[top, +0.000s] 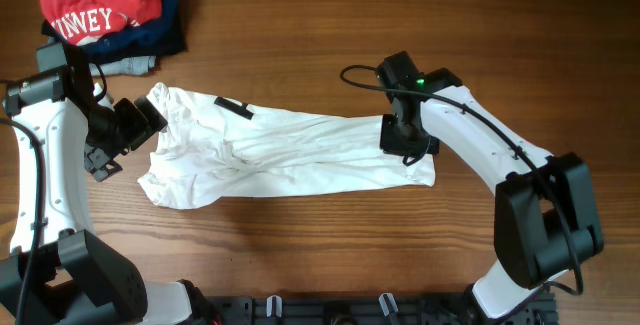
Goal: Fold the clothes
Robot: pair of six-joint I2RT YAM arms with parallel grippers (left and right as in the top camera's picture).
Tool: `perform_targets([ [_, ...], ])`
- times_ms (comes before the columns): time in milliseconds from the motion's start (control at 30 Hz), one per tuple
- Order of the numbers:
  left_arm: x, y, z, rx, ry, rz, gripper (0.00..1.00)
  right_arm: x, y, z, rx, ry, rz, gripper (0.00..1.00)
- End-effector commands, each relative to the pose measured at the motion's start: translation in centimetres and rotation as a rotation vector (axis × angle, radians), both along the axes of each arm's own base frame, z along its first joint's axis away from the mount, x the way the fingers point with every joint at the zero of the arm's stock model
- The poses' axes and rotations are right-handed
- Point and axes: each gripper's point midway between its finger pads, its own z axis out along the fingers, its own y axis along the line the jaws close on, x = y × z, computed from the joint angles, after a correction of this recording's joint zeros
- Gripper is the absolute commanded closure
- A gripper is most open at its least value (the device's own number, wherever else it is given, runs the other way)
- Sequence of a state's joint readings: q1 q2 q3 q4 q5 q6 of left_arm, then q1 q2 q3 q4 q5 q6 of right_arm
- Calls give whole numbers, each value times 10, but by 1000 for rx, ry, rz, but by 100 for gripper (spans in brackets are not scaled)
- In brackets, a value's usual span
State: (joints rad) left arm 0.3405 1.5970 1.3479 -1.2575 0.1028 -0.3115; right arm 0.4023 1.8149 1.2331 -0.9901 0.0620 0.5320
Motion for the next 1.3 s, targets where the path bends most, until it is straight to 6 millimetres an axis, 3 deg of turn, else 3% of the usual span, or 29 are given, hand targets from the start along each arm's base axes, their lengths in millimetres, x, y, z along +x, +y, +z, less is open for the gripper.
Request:
perform_targets([
  [0, -1, -1, 1, -6, -5, -15, 0, -5, 10, -4, 23, 19, -7, 71],
  [33, -1, -1, 1, -6, -5, -15, 0, -4, 11, -4, 24, 17, 3, 50],
  [133, -1, -1, 1, -6, -6, -15, 0, 7, 7, 16, 15, -18, 22, 48],
  [200, -1, -1, 1, -6, -6, -16, 0, 21, 20, 55, 84, -66, 84, 46],
  [267, -1, -1, 1, -6, -6, -16, 0, 31, 13, 85, 95, -112, 61, 38],
  [300, -1, -1, 1, -6, -5, -16, 0, 37, 5, 97, 105, -136, 35, 40],
  [333, -1, -1, 1, -6, -5, -17, 0, 43, -5, 103, 110, -159, 6, 50],
  [367, -1, -1, 1, -6, -4, -19, 0, 47, -20, 104, 135, -152, -16, 71],
  [400, -1, -1, 1, -7, -3, -19, 0, 46, -22, 100, 166, -132, 5, 83],
  [467, -3, -2, 1, -9, 4, -19, 0, 38, -34, 80, 250, -70, 22, 94],
  [533, -4, -2, 0, -11, 9, -19, 0, 34, -26, 54, 444, -57, 38, 94],
  [667, -4, -2, 0, -11, 8, -19, 0, 22, 10, 28, 864, -98, 100, 94],
  [733, -4, -2, 0, -11, 9, -19, 0, 24, 24, 13, 987, -99, 135, 93],
  [933, -7, -3, 0, -14, 19, -19, 0, 48, 22, -50, 974, -84, 45, 86],
  [967, -7, -3, 0, -14, 19, -19, 0, 51, 20, -53, 972, -88, 33, 86],
  [1033, -7, -3, 0, -14, 18, -19, 0, 62, 20, -27, 1027, -111, 50, 86],
  [1133, -7, -3, 0, -14, 18, -19, 0, 73, 21, 45, 1040, -191, 151, 85],
  [1167, -7, -3, 0, -14, 18, -19, 0, 75, 17, 71, 1003, -233, 167, 78],
  [1233, -7, -3, 0, -14, 19, -19, 0, 73, 2, 88, 861, -273, 161, 59],
  [1267, -7, -3, 0, -15, 18, -19, 0, 66, -3, 83, 815, -254, 168, 59],
])
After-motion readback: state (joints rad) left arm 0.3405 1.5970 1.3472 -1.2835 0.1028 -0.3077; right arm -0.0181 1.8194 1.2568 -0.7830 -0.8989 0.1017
